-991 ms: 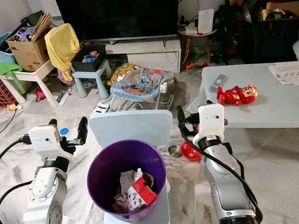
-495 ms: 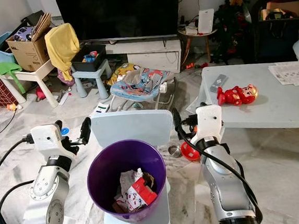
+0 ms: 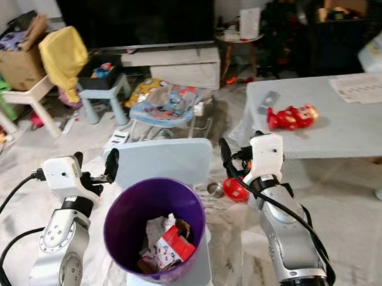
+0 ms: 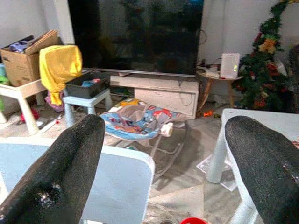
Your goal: Picking trash to rubbish bin
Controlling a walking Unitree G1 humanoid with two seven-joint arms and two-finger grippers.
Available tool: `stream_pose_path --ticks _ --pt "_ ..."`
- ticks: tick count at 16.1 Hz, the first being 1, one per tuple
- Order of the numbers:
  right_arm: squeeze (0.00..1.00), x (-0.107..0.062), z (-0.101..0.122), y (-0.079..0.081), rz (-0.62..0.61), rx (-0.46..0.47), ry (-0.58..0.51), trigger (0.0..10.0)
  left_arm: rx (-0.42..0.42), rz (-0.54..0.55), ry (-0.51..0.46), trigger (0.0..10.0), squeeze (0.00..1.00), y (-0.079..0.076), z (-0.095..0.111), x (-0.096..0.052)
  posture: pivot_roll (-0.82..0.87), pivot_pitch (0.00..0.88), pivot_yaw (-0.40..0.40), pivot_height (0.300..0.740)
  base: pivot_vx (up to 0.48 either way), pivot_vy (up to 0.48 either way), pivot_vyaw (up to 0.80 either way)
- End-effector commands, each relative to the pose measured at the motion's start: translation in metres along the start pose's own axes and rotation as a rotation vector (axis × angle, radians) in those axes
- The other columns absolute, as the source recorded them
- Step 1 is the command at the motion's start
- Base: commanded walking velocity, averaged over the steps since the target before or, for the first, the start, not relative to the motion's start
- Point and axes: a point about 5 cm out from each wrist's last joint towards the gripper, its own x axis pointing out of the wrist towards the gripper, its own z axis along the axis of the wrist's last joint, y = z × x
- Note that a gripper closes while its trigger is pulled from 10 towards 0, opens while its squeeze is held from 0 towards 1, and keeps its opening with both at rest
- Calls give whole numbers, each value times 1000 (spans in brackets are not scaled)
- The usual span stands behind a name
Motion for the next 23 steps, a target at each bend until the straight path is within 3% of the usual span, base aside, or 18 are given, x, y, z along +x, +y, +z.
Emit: stream_pose_path --ticks 1,6,23 --pt "0 1 2 1 10 -5 -5 10000 8 -3 -7 10000 0 1 3 0 8 0 8 740 0 0 0" --pt "0 1 0 1 8 -3 -2 10000 11 -19 10 10000 0 -1 2 1 9 0 9 740 0 0 0" --pt "0 2 -1 -1 8 -10 1 10000 14 -27 23 10000 0 -3 -1 2 7 0 7 740 -271 0 0"
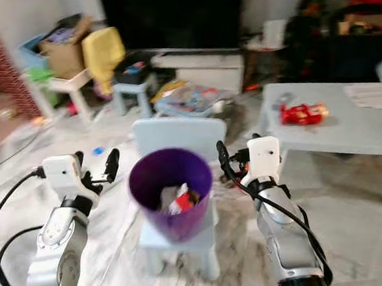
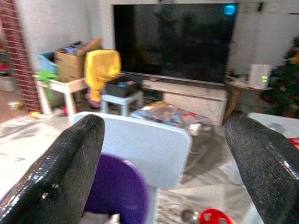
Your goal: Picking trash to rubbish bin
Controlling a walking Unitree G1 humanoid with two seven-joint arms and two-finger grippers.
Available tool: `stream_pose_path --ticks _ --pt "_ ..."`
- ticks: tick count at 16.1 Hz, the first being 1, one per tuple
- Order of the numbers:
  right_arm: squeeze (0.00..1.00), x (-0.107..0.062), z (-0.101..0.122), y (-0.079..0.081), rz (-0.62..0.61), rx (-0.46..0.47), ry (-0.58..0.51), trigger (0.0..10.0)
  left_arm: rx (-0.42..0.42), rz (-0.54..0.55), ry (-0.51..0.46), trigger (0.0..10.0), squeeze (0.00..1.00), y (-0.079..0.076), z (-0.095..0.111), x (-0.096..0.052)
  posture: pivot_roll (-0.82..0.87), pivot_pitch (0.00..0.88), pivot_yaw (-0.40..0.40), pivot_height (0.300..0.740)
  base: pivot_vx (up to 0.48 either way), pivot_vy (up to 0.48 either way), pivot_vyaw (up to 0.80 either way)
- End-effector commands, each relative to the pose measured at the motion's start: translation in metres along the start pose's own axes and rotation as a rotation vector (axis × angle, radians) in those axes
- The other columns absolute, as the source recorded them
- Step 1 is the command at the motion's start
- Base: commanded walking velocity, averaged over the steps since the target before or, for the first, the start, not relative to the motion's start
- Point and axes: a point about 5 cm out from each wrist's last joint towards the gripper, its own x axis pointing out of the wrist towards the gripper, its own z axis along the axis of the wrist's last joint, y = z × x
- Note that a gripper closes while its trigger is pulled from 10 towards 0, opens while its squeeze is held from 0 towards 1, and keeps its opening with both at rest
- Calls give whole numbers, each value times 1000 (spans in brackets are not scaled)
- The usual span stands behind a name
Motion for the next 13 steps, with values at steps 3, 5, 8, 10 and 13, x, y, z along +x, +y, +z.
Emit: stream_pose_path --ticks 3,5,8,10,13 --pt "0 -3 -1 -7 -19 -8 5 10000 -4 -26 3 10000 0 -6 0 1 5 0 5 740 -271 0 0" --pt "0 -3 -1 -8 -20 -10 5 10000 -6 -28 5 10000 0 -7 0 1 4 0 4 740 -270 0 0" --pt "0 -3 -1 -8 -20 -12 6 10000 -9 -33 7 10000 0 -7 -1 1 1 0 3 740 -273 0 0" --pt "0 -3 -1 -9 -21 -13 6 10000 -11 -35 7 10000 0 -8 -1 2 1 0 3 740 -272 0 0" --pt "0 -3 -1 -10 -22 -15 7 10000 -16 -38 4 10000 0 -8 -1 3 -2 0 2 740 0 0 0"
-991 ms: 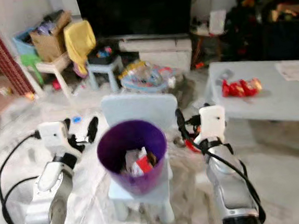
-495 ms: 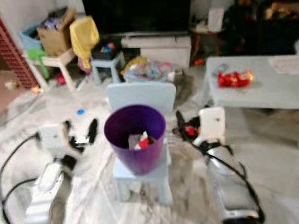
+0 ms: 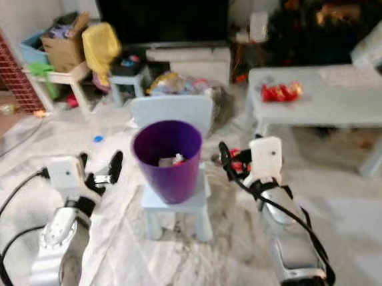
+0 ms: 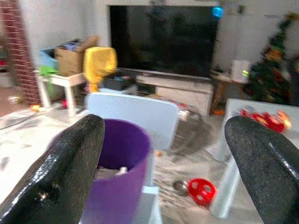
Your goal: Picking trash to rubbish bin
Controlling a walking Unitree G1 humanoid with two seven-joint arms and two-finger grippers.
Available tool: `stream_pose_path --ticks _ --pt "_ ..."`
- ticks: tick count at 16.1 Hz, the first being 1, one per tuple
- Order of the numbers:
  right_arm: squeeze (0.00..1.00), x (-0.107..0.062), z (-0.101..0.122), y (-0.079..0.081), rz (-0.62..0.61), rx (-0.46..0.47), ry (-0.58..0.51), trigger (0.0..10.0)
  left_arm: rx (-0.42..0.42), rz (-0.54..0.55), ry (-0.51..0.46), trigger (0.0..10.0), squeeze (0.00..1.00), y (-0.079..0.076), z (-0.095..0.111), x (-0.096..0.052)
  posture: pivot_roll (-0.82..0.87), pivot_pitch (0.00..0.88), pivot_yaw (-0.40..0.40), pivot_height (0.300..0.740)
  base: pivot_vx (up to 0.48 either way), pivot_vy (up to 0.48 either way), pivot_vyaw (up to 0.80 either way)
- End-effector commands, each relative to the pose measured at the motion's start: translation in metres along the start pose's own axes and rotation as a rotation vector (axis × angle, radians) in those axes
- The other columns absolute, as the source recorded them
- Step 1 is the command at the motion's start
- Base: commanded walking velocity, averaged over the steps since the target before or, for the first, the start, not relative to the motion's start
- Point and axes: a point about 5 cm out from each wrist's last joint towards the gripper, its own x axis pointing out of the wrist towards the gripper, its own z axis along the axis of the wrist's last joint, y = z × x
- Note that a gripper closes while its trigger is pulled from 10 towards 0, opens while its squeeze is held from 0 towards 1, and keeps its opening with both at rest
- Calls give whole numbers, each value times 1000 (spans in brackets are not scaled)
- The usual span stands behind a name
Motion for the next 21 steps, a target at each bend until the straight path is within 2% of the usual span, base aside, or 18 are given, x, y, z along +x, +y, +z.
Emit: stream_pose_path --ticks 1,9,21 --pt "0 1 4 -3 -2 -8 -11 10000 -11 1 8 10000 0 -1 -2 0 -3 0 1 740 0 0 0" --pt "0 1 3 -3 2 -9 -11 10000 -32 -2 8 10000 0 -2 -2 1 -5 0 0 740 0 31 0" --pt "0 2 4 -3 5 -16 -11 10000 -29 -10 12 10000 0 -2 -3 1 -4 0 0 740 0 454 0"
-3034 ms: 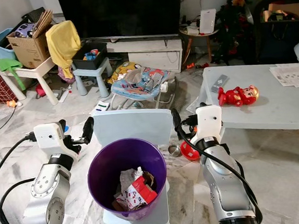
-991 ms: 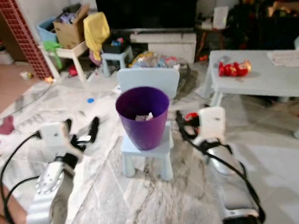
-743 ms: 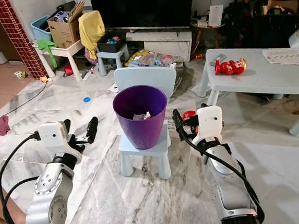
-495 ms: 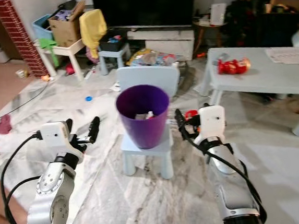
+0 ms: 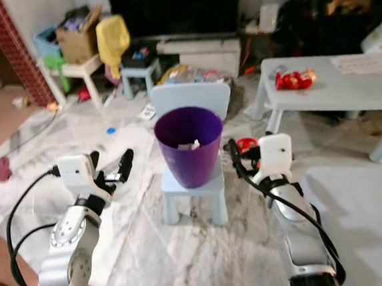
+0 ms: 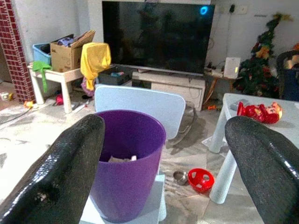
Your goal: Picking trash to rubbish bin
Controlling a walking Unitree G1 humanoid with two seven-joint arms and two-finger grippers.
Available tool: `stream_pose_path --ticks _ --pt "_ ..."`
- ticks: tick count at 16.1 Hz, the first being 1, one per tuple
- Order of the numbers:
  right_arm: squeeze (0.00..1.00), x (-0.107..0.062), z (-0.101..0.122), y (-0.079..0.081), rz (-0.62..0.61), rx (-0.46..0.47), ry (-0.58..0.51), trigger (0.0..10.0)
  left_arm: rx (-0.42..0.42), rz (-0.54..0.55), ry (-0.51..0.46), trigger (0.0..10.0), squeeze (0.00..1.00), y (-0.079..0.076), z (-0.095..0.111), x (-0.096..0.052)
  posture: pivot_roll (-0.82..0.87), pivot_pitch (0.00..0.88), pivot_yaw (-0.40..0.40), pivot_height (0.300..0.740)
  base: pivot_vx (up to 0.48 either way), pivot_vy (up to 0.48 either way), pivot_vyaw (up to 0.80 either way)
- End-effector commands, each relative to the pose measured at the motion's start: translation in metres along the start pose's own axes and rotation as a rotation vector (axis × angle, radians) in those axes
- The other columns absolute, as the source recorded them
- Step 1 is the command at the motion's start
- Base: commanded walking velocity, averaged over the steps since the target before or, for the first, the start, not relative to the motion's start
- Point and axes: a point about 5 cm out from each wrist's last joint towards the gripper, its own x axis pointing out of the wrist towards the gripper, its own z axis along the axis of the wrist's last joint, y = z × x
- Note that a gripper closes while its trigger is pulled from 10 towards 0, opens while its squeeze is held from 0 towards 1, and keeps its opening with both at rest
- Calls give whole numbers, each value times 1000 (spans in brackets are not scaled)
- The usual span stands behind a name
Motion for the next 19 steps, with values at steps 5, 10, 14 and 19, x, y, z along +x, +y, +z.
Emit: stream_pose_path --ticks 5,10,14,19 --pt "0 4 5 9 31 13 -19 10000 12 24 3 10000 0 9 1 -1 -6 0 0 740 0 163 0" --pt "0 4 3 8 27 19 -7 10000 11 23 -4 10000 0 9 2 -1 -6 0 2 740 0 0 -480" --pt "0 5 4 9 25 21 -11 10000 3 14 -3 10000 0 9 2 0 -7 0 3 740 0 0 -800" --pt "0 6 4 9 24 20 -13 10000 -2 10 -3 10000 0 9 2 1 -7 0 5 740 0 0 -800"
